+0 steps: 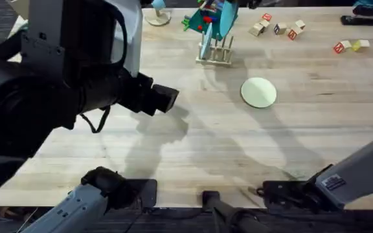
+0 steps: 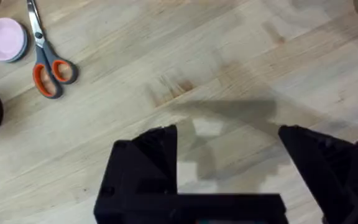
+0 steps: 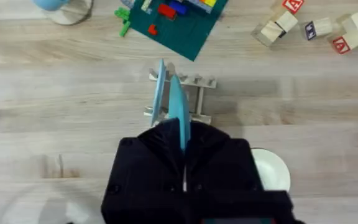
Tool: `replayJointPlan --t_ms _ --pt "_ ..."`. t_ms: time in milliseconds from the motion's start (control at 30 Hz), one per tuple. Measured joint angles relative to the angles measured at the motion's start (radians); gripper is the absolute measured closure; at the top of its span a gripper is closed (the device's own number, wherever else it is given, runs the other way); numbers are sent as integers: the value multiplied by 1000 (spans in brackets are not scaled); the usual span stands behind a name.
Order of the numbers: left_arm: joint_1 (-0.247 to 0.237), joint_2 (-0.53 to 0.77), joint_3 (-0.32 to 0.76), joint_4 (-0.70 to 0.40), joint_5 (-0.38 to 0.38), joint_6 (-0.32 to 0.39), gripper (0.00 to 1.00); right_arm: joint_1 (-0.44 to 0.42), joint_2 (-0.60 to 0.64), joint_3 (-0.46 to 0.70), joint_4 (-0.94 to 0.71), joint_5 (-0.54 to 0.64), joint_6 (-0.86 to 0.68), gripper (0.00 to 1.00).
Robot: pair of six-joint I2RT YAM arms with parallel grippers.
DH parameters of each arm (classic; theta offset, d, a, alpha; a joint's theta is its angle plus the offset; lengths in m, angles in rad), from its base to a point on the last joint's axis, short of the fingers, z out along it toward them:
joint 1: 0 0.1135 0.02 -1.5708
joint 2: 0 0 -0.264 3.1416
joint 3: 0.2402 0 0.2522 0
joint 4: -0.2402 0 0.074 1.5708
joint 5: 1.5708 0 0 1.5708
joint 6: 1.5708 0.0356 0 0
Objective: Pick up the plates from the table one by one and place each into a slot on the dish rack.
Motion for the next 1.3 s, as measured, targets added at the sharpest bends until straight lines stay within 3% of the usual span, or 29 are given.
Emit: replayJointPlan --t_ms 700,1300 --pt "0 0 0 0 -1 -36 6 -2 29 3 14 3 96 970" --pt "0 0 0 0 -2 -38 7 -19 144 6 75 3 107 970"
